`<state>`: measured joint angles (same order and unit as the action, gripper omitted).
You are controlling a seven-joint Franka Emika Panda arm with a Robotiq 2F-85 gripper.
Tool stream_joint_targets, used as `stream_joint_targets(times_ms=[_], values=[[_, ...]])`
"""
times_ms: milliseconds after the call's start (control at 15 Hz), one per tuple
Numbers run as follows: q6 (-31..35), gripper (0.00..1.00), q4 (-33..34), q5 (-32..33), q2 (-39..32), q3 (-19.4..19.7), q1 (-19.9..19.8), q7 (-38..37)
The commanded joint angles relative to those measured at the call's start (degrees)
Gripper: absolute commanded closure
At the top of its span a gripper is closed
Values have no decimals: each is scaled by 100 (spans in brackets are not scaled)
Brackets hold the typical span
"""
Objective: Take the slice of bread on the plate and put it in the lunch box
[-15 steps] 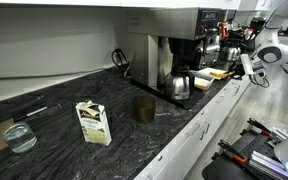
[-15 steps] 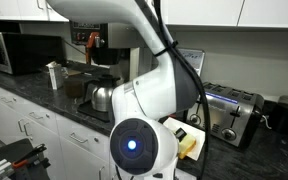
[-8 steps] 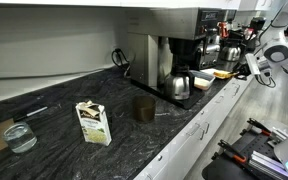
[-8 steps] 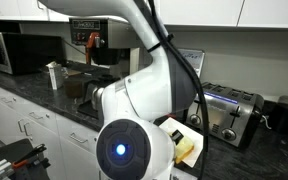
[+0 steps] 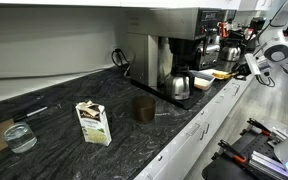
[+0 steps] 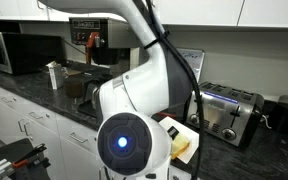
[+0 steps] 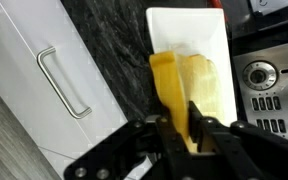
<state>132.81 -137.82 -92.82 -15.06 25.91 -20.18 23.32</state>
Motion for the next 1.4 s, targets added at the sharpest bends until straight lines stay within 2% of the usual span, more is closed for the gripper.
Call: stream_joint_targets(times_ms=[0, 333, 733, 1000, 1333], values=[[-146, 95, 50, 183, 35, -152, -41, -138], [-211, 95, 151, 244, 18, -320, 20, -191], [-225, 95, 87, 307, 101, -314, 6, -173], [293, 95, -131, 624, 464, -231, 98, -116], [685, 95, -550, 1084, 1391, -269, 37, -87]])
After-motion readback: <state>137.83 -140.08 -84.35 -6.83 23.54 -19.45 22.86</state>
